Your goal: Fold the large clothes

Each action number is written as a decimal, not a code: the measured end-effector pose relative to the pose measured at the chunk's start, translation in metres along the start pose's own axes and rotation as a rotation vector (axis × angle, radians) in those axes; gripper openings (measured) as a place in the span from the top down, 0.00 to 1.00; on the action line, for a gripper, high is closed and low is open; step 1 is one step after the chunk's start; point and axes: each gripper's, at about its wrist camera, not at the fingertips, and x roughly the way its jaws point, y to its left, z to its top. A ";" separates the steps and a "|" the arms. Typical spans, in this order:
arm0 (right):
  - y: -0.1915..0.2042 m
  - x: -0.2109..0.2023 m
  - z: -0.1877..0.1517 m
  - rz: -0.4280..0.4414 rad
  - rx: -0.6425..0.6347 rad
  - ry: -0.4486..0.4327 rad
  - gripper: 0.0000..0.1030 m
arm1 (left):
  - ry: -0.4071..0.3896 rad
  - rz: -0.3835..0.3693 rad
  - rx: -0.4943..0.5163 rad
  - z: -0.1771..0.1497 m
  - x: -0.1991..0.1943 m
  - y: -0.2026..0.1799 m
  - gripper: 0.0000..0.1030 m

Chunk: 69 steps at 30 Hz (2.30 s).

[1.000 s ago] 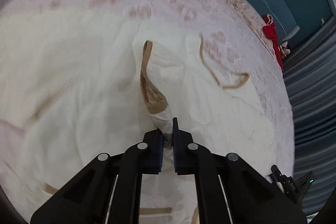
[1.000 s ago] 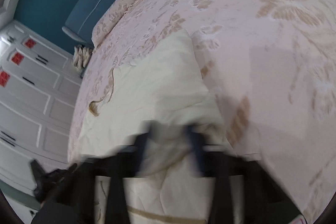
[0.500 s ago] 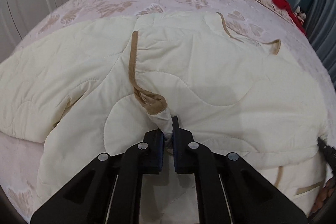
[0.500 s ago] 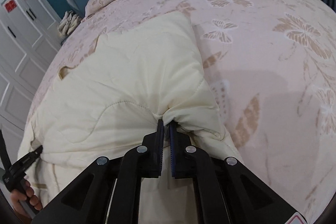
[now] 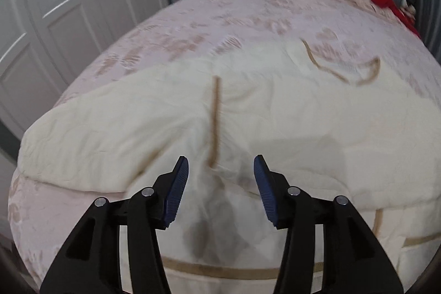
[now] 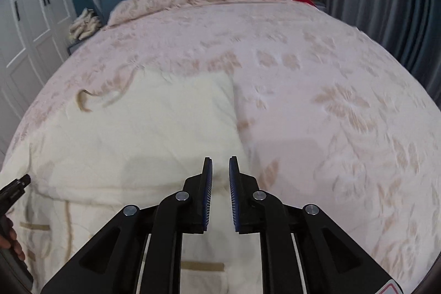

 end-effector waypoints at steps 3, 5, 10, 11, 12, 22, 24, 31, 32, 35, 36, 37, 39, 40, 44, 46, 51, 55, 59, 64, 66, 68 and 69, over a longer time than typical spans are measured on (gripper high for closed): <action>0.023 0.013 0.012 0.032 -0.052 0.007 0.89 | -0.032 -0.053 -0.096 0.014 -0.015 0.010 0.54; 0.037 0.025 0.010 0.038 -0.083 0.025 0.89 | -0.009 -0.109 -0.066 0.020 -0.010 -0.004 0.54; 0.050 0.057 -0.009 0.019 -0.102 0.101 0.90 | 0.089 -0.127 0.013 0.003 0.028 -0.037 0.55; 0.050 0.063 -0.013 0.007 -0.106 0.113 0.91 | 0.099 -0.118 0.023 -0.002 0.035 -0.042 0.55; 0.048 0.067 -0.016 0.000 -0.108 0.122 0.92 | 0.099 -0.110 0.032 -0.006 0.037 -0.046 0.54; 0.055 0.080 -0.039 -0.054 -0.182 0.061 0.93 | -0.009 -0.053 0.095 -0.030 0.044 -0.056 0.54; 0.056 0.080 -0.040 -0.061 -0.187 0.047 0.93 | -0.021 -0.046 0.098 -0.030 0.045 -0.057 0.54; 0.055 0.082 -0.042 -0.054 -0.175 0.024 0.93 | -0.045 -0.045 0.090 -0.031 0.044 -0.055 0.53; 0.056 0.081 -0.042 -0.057 -0.178 0.027 0.93 | -0.042 -0.055 0.082 -0.030 0.044 -0.053 0.53; 0.060 0.081 -0.038 -0.068 -0.201 0.056 0.91 | -0.015 -0.101 0.058 -0.030 0.041 -0.045 0.53; 0.064 0.080 -0.035 -0.085 -0.221 0.080 0.91 | -0.001 -0.120 0.058 -0.031 0.038 -0.041 0.53; 0.066 0.078 -0.034 -0.099 -0.233 0.095 0.90 | 0.004 -0.126 0.069 -0.033 0.036 -0.039 0.53; 0.072 0.068 -0.028 -0.134 -0.230 0.130 0.90 | 0.006 -0.137 0.098 -0.035 0.026 -0.033 0.51; 0.075 0.059 -0.027 -0.136 -0.210 0.132 0.89 | 0.003 -0.137 0.092 -0.036 0.019 -0.026 0.51; 0.101 0.017 -0.021 0.015 -0.121 0.113 0.86 | -0.084 -0.243 -0.134 -0.035 -0.029 0.049 0.14; 0.132 0.006 -0.022 0.078 -0.162 0.117 0.85 | -0.106 -0.224 -0.248 -0.036 -0.044 0.104 0.15; 0.216 0.002 -0.038 0.268 -0.198 0.182 0.84 | -0.076 -0.116 -0.455 -0.051 -0.044 0.234 0.15; 0.264 0.013 -0.056 0.299 -0.207 0.228 0.84 | -0.044 -0.015 -0.658 -0.072 -0.031 0.341 0.15; 0.283 0.035 -0.065 0.232 -0.196 0.242 0.85 | -0.021 -0.005 -0.830 -0.087 -0.012 0.407 0.15; 0.279 0.055 -0.077 0.202 -0.194 0.253 0.86 | -0.003 -0.053 -0.905 -0.085 0.019 0.434 0.15; 0.280 0.056 -0.081 0.199 -0.216 0.235 0.86 | 0.016 -0.111 -0.932 -0.085 0.035 0.435 0.15; 0.278 0.059 -0.083 0.210 -0.209 0.224 0.86 | 0.012 -0.118 -0.962 -0.085 0.046 0.434 0.15; 0.276 0.060 -0.084 0.216 -0.202 0.221 0.86 | 0.002 -0.111 -0.961 -0.083 0.048 0.435 0.17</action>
